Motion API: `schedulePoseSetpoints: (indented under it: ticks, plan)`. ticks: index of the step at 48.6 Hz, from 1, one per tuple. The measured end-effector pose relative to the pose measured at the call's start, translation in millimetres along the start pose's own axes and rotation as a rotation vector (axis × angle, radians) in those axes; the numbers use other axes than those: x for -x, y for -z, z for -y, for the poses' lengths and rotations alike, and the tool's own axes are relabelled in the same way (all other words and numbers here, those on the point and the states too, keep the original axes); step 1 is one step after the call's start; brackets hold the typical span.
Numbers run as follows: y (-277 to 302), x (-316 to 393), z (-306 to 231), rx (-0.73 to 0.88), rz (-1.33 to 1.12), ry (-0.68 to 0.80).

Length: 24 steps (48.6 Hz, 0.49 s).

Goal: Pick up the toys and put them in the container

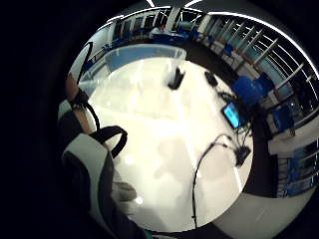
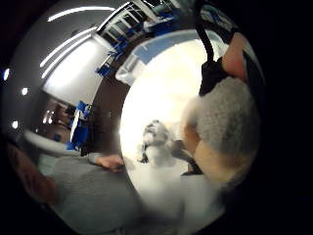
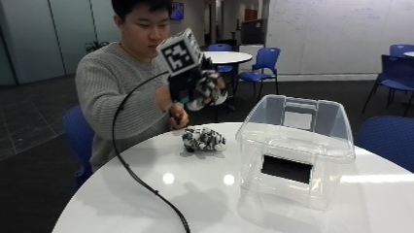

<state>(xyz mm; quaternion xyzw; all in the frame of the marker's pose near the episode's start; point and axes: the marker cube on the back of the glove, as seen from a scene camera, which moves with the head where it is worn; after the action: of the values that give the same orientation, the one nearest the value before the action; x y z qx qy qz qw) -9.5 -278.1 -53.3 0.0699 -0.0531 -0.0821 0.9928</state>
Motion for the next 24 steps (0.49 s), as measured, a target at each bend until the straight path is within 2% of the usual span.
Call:
schedulePoseSetpoints:
  ticks: [3, 9, 12, 16, 21, 24]
  plan:
    - [21.9, 3.4, 39.9, -0.022, 0.043, 0.015]
    - [21.4, 2.1, 104.5, -0.017, 0.047, -0.12]
    - [6.7, 0.2, 126.2, -0.013, 0.021, -0.166]
    - [-23.3, 0.1, 158.7, 0.015, -0.026, -0.123]
    - [-68.8, 26.9, 214.7, 0.071, 0.064, -0.186]
    - [-101.9, 37.4, 245.1, 0.132, 0.014, -0.14]
